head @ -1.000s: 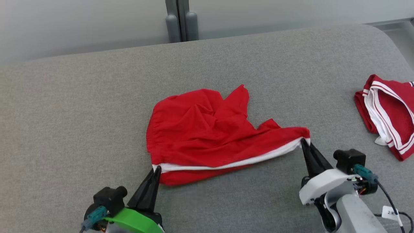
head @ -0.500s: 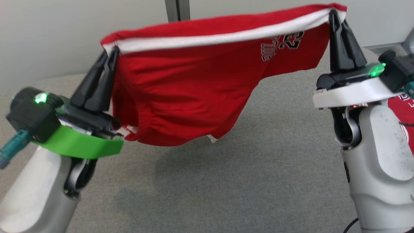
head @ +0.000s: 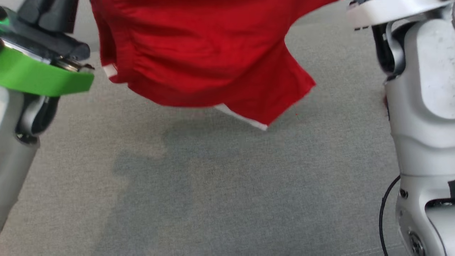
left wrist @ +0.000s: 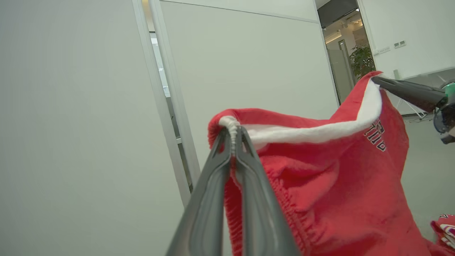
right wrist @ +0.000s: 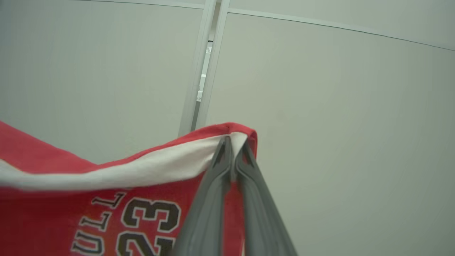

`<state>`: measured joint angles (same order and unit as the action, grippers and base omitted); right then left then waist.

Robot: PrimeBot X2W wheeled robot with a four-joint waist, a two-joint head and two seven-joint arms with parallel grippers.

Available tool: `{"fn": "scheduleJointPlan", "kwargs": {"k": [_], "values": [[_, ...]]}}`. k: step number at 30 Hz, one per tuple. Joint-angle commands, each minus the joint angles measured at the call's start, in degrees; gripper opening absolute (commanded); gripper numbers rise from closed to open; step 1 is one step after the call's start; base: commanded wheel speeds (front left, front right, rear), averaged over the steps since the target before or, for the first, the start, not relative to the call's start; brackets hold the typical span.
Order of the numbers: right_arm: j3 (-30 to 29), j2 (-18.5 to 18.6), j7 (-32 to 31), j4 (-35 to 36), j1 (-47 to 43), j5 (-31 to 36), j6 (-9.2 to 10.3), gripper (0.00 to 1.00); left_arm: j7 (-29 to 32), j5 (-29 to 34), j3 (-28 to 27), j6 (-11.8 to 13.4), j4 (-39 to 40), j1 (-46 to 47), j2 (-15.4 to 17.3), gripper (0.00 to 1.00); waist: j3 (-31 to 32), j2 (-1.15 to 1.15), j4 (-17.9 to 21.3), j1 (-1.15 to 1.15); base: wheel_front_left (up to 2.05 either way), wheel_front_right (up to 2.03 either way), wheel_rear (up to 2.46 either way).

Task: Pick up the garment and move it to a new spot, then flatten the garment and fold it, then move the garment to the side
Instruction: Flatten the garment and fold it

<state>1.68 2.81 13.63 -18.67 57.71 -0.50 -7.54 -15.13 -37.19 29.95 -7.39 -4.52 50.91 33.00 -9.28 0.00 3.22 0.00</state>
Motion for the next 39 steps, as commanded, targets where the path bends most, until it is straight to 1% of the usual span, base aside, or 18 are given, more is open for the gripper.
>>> {"fn": "scheduleJointPlan", "kwargs": {"k": [1,6,8,11,13,15,18,20,21,22,24,29,31,34,37,39], "values": [[-0.5,0.2,0.4,-0.9,2.1,1.2,0.11,0.0,0.0,0.1,-0.4,-0.2,-0.9,1.5,-0.1,0.0,-6.1,0.0,1.0,0.0,0.0,0.0,0.0],[-3.1,0.3,1.4,-6.0,11.3,4.4,0.11,0.0,0.0,0.6,-3.5,-0.2,-4.4,7.8,-0.8,0.0,-11.0,0.0,1.0,0.0,0.0,0.0,0.0],[-4.4,0.3,1.5,-7.2,13.0,5.0,0.11,0.0,0.0,2.9,-4.8,-0.1,-4.2,9.0,-1.2,0.0,-11.9,0.0,0.8,0.0,0.0,0.0,0.0],[-4.8,0.3,1.6,-6.5,12.6,3.7,0.12,0.0,0.0,3.5,-7.5,0.0,-4.6,6.5,-3.3,0.0,-12.4,0.0,0.5,0.0,0.0,0.0,0.0],[-4.1,0.2,1.6,-6.0,9.4,2.6,0.11,0.0,0.0,4.3,-7.2,0.0,-4.6,3.4,-4.0,0.0,-12.2,0.0,0.4,0.0,0.0,0.0,0.0],[-4.2,0.3,1.6,-4.8,6.4,1.4,0.12,0.0,0.0,3.8,-8.5,0.0,-4.9,0.0,-5.3,0.0,-11.5,0.0,0.4,0.0,0.0,0.0,0.0],[-3.8,0.4,1.6,-3.7,-0.4,-0.5,0.12,0.0,0.0,3.5,-9.8,0.0,-6.1,-7.3,-7.6,0.0,-10.2,0.0,0.2,0.0,0.0,0.0,0.0],[-3.3,0.4,1.6,-3.2,-5.9,-2.2,0.13,0.0,0.0,4.4,-9.6,0.0,-6.7,-12.4,-8.7,0.0,-9.1,0.0,0.1,0.0,0.0,0.0,0.0],[-3.5,0.4,1.6,-2.6,-8.7,-3.2,0.14,0.0,0.0,3.5,-9.8,0.0,-7.4,-15.5,-10.1,0.0,-8.6,0.0,0.1,0.0,0.0,0.0,0.0],[-4.3,0.5,1.6,-2.1,-11.8,-4.2,0.18,0.0,0.0,4.4,-8.9,0.0,-7.8,-18.4,-10.6,0.0,-7.9,0.0,0.0,0.0,0.0,0.0,0.0],[-5.0,0.4,1.6,-1.5,-17.3,-6.2,0.18,0.0,0.0,2.9,-8.4,0.0,-8.8,-23.4,-12.5,0.0,-6.8,0.0,-0.1,0.0,0.0,0.0,0.0],[-5.5,0.4,1.6,-2.1,-30.5,-7.6,0.18,0.0,0.0,2.8,-8.3,0.0,-10.4,-34.0,-15.7,0.0,-3.4,0.0,-0.3,0.0,0.0,0.0,0.0],[-5.7,0.5,1.6,-2.3,-35.2,-8.7,0.19,0.0,0.0,3.2,-9.1,0.0,-11.0,-37.7,-16.8,0.0,-1.8,0.0,-0.3,0.0,0.0,0.0,0.0],[-5.6,0.5,1.6,-2.3,-40.8,-10.5,0.2,0.0,0.0,3.5,-10.5,0.0,-11.9,-43.0,-18.7,0.0,0.5,0.0,-0.1,0.0,0.0,0.0,0.0],[-6.3,0.6,1.6,-1.7,-45.8,-11.6,0.3,0.0,0.0,4.4,-10.6,0.1,-12.6,-48.2,-20.3,0.0,2.8,0.0,0.0,0.0,0.0,0.0,0.0],[-7.2,0.6,1.6,-2.2,-48.7,-12.3,0.33,0.0,0.0,5.0,-10.3,0.1,-13.0,-51.3,-20.9,0.0,4.0,0.0,0.1,0.0,0.0,0.0,0.0]]}}
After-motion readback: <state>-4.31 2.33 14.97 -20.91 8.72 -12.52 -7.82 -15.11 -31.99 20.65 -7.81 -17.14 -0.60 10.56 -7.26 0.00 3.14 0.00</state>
